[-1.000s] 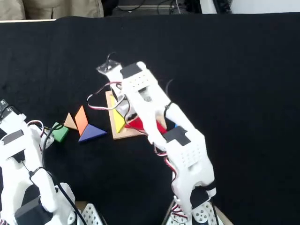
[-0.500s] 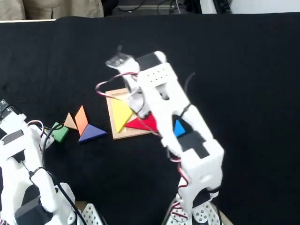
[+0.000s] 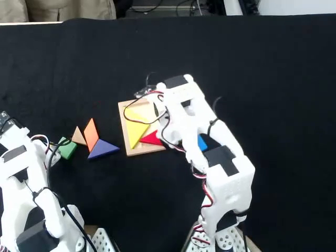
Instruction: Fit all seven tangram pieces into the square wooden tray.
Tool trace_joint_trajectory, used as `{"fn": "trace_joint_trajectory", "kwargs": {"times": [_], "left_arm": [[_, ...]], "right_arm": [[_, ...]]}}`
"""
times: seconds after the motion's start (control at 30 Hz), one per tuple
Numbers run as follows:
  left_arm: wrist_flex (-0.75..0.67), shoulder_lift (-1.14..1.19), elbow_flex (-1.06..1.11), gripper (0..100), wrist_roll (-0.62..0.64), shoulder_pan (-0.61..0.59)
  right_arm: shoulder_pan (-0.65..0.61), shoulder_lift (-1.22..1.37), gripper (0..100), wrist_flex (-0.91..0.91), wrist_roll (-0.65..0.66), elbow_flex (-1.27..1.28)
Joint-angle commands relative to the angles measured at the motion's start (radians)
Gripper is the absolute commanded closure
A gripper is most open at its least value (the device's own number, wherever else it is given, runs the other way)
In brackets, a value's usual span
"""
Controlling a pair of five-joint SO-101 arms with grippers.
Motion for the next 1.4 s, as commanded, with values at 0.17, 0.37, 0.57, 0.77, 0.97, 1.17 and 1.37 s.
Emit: {"fn": "trace_joint_trajectory", "kwargs": {"times": [0.17, 0.37, 0.57, 0.77, 0.97, 1.17, 1.37], "left_arm": [[-0.006, -0.026, 0.001, 81, -0.005, 0.015], [-0.006, -0.026, 0.001, 81, -0.005, 0.015], [-0.006, -0.026, 0.001, 81, -0.005, 0.015], [-0.008, -0.026, 0.001, 81, -0.005, 0.015], [-0.009, -0.026, 0.001, 81, -0.005, 0.015], [-0.009, -0.026, 0.001, 81, -0.005, 0.015], [-0.011, -0.026, 0.001, 81, -0.005, 0.015]], "right_arm": [[0.018, -0.048, 98.8, -0.051, 0.011, 0.001], [0.02, 0.061, 98.8, -0.049, 0.009, -0.053], [0.018, 0.091, 98.8, -0.041, 0.002, -0.153], [0.025, 0.09, 98.8, -0.041, 0.008, -0.2], [0.072, 0.045, 98.8, -0.041, -0.006, -0.335], [0.118, 0.148, 98.8, -0.133, -0.048, -0.364], [0.069, 0.197, 98.8, -0.132, -0.048, -0.364]]}}
